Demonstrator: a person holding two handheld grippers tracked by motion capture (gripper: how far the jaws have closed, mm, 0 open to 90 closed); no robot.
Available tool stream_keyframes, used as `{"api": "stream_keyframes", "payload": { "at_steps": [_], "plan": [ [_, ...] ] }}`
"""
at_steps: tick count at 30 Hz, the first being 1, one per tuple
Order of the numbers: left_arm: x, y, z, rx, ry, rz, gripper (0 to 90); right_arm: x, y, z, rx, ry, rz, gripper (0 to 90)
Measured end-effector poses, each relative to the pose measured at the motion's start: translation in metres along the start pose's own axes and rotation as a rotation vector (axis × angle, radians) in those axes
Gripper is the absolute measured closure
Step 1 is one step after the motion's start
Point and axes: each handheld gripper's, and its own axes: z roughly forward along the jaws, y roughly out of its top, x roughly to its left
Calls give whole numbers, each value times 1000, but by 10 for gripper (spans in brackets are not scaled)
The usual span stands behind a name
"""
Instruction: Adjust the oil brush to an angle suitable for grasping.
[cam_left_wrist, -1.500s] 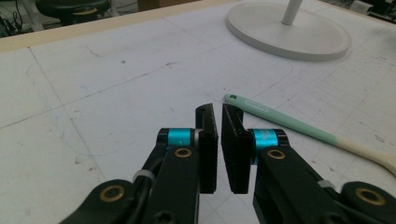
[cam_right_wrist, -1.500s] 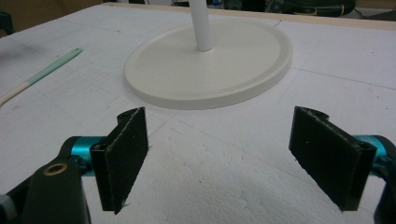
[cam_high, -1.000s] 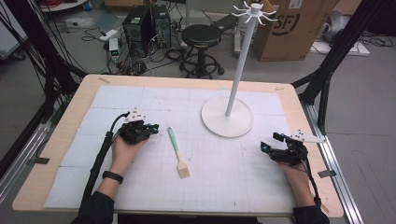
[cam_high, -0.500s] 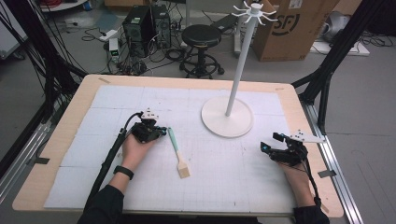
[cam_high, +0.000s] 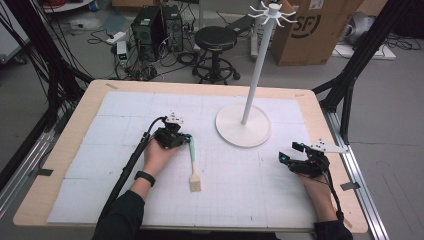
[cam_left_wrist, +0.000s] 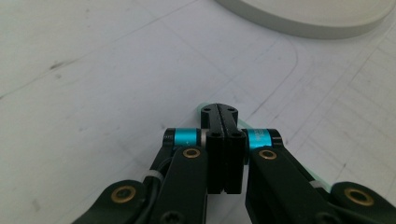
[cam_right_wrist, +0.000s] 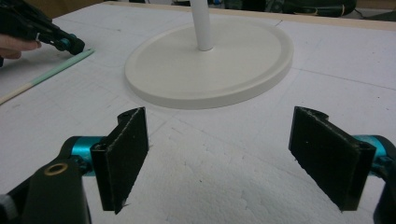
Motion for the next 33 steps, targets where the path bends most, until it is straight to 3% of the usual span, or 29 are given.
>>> {"api": "stream_keyframes", "payload": {
  "at_steps": [9,10,20,24,29,32,33],
  "plan": [
    [-29,21,28,28,-71,63,898,0,0,0,2,0,0,193],
    [-37,25,34,33,-89,80,898,0,0,0,2,0,0,193],
    [-68,35,51,50,-174,153,898,1,0,0,5,2,0,193],
    [-84,37,58,49,-247,213,898,1,0,0,5,2,-2,194],
    [-91,38,57,57,-252,245,897,1,0,0,5,2,0,194],
    [-89,38,50,52,-237,263,866,1,0,0,4,2,1,194],
    [-84,36,40,32,-219,271,846,1,0,0,4,2,1,194]
  ]
}}
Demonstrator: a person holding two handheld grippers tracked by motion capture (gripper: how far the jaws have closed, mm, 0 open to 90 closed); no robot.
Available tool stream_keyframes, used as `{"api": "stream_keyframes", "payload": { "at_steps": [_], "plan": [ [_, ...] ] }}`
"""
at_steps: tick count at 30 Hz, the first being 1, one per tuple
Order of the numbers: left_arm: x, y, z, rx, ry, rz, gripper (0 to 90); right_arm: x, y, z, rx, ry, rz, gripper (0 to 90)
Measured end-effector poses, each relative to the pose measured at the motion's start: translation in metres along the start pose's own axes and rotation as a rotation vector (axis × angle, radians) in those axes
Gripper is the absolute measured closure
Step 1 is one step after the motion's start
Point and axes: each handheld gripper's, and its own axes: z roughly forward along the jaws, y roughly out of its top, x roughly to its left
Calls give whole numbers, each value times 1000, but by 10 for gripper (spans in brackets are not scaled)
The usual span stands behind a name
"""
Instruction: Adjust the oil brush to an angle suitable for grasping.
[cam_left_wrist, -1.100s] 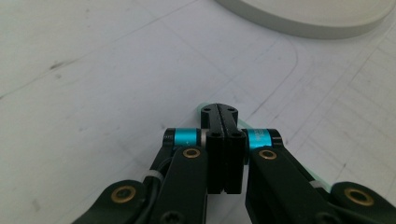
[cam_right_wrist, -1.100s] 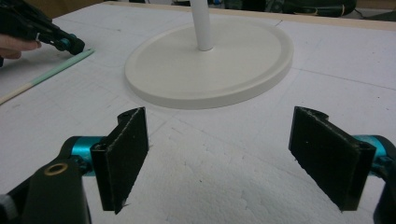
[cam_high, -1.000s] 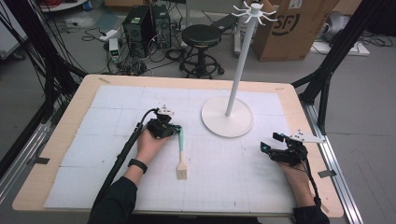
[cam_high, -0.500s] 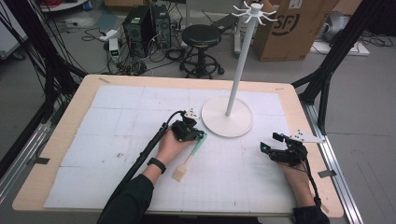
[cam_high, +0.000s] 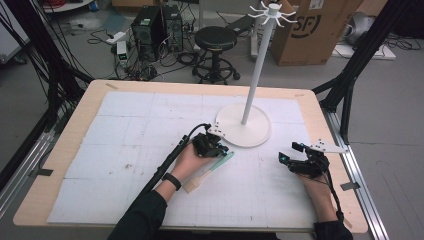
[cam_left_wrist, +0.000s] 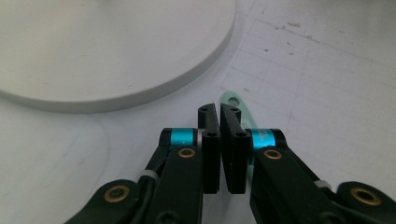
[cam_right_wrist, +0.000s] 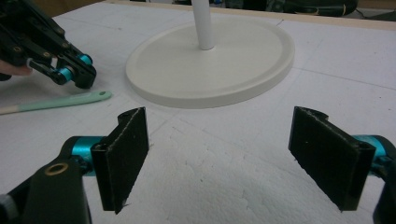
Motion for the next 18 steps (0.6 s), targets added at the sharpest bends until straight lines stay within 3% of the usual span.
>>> {"api": "stream_keyframes", "payload": {
  "at_steps": [2,7,13,16,18],
  "plan": [
    [2,-3,-7,-17,12,-9,807,0,0,0,0,0,1,195],
    [16,-21,-52,-120,53,-56,641,0,0,0,-1,-2,0,214],
    [27,-51,-106,-239,141,-138,498,-1,0,0,-1,1,2,214],
    [30,-67,-129,-299,175,-151,397,-1,0,0,0,-2,2,214],
    [32,-77,-141,-328,189,-165,377,-1,0,0,-1,-2,4,214]
  ]
}}
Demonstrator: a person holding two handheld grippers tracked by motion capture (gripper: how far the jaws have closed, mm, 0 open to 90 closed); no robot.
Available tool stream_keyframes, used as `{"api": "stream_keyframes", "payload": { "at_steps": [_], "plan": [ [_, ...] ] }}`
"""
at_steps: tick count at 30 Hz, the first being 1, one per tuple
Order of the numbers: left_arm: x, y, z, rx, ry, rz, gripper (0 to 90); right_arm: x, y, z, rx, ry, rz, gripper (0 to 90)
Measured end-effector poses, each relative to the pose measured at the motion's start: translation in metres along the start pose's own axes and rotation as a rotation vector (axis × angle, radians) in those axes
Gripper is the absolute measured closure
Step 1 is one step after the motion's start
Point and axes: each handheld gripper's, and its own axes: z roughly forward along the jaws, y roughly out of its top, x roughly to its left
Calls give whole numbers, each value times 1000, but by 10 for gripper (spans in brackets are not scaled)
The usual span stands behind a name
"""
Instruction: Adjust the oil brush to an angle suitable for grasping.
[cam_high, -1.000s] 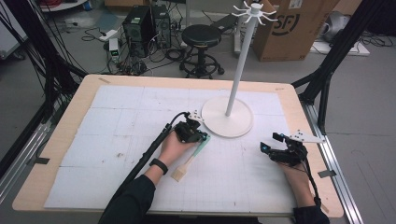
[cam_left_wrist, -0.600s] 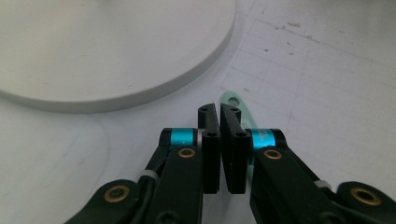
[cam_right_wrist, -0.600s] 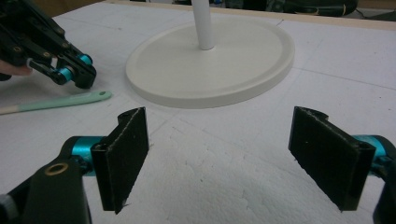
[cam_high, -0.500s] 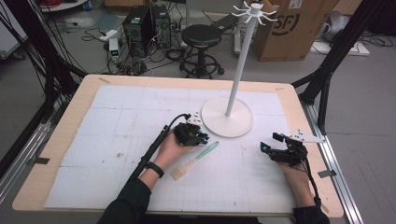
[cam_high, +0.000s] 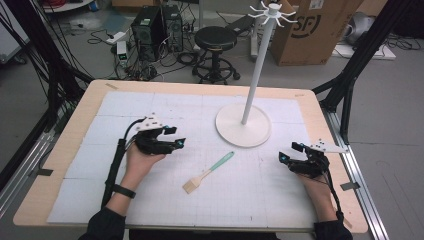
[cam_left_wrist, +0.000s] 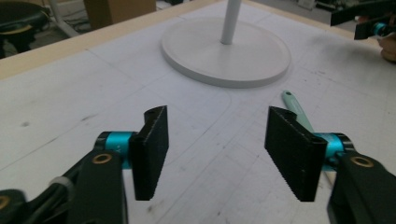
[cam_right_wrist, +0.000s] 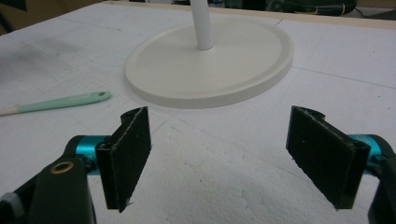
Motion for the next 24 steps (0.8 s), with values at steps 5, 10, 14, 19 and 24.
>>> {"api": "stream_keyframes", "payload": {
  "at_steps": [5,10,14,19,24],
  "plan": [
    [15,-20,-36,-64,25,-18,297,0,0,0,-1,-3,19,216],
    [29,-41,-65,-128,83,-32,252,-2,0,0,-5,-6,23,216],
    [40,-50,-79,-140,119,-53,237,-2,0,0,-6,-7,24,215],
    [53,-62,-91,-151,147,-79,229,-2,0,0,-5,-5,22,215],
    [56,-64,-95,-160,154,-96,227,-2,0,0,-5,-6,23,215]
  ]
}}
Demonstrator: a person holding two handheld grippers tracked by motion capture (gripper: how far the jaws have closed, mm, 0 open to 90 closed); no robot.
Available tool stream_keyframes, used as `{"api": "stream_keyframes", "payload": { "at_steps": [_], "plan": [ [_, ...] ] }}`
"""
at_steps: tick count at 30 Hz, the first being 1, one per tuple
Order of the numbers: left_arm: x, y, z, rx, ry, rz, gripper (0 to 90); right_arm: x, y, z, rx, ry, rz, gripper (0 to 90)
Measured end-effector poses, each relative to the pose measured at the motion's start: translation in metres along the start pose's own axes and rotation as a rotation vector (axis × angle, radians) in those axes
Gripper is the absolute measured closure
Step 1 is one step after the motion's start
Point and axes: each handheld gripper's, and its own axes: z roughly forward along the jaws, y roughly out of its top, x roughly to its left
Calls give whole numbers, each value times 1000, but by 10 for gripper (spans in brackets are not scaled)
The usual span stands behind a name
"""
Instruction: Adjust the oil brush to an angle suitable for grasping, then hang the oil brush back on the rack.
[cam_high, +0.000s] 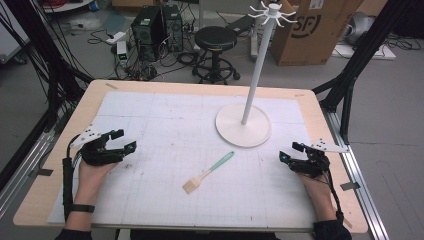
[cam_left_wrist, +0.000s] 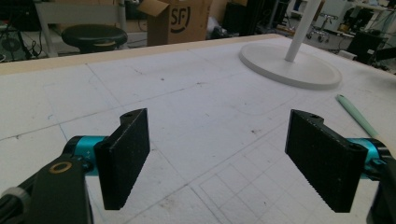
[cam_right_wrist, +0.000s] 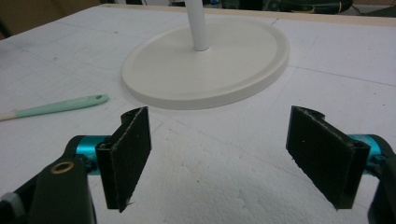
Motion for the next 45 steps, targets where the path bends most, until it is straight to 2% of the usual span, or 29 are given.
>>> {"api": "stream_keyframes", "payload": {
  "at_steps": [8,13,18,23,27,34,36,39,45],
  "plan": [
    [-8,4,3,-4,-13,7,229,0,0,0,0,0,-1,216],
    [-21,11,6,-21,-21,22,244,0,0,0,4,0,-1,215],
    [-36,17,13,-26,-43,-1,249,0,0,0,2,3,-6,215],
    [-52,22,24,-3,-62,-16,253,0,0,0,5,3,-1,215],
    [-69,25,38,27,-79,-7,266,0,0,0,5,1,-2,216],
    [-98,27,65,64,-123,23,263,0,0,0,1,2,-10,216],
    [-105,27,71,77,-133,33,260,0,0,0,7,4,3,216],
    [-117,25,82,107,-144,56,257,0,0,0,4,5,-1,215],
    [-136,18,101,157,-165,75,255,0,0,0,7,6,4,216]
  ]
}}
